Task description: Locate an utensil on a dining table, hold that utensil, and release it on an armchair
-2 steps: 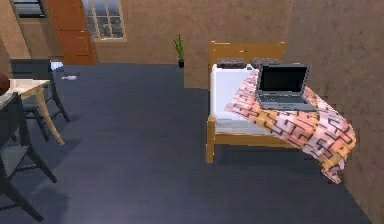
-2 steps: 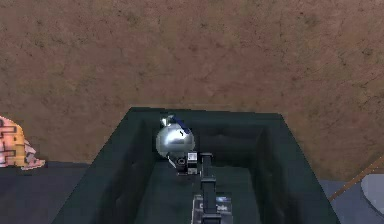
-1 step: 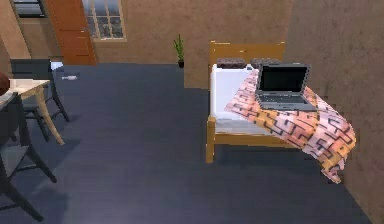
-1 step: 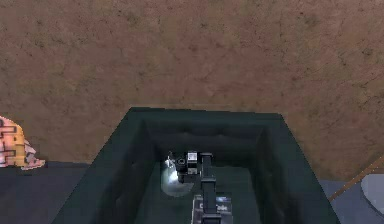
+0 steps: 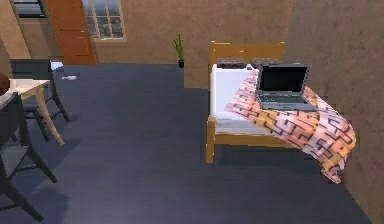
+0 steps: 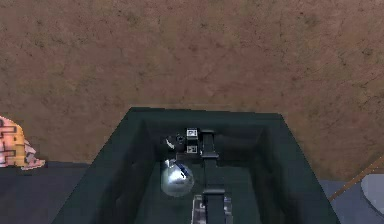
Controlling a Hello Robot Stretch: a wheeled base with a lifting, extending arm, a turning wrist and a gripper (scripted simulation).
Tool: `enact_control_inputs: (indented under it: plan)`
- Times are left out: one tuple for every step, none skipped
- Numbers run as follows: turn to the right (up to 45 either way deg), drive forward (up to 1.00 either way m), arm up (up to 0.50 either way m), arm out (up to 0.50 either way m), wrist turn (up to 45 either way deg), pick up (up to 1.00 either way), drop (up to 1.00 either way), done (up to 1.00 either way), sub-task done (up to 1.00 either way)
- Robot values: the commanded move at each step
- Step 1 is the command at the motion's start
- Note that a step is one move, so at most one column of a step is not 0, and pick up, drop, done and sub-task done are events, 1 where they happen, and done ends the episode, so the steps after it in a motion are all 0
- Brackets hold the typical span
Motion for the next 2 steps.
enact_control_inputs:
  plan:
    - [0.0,0.00,0.00,-0.08,0.0,0.00,0.00,0.00,0.00]
    - [0.0,0.00,0.00,0.00,0.0,0.00,0.00,1.00,0.00]
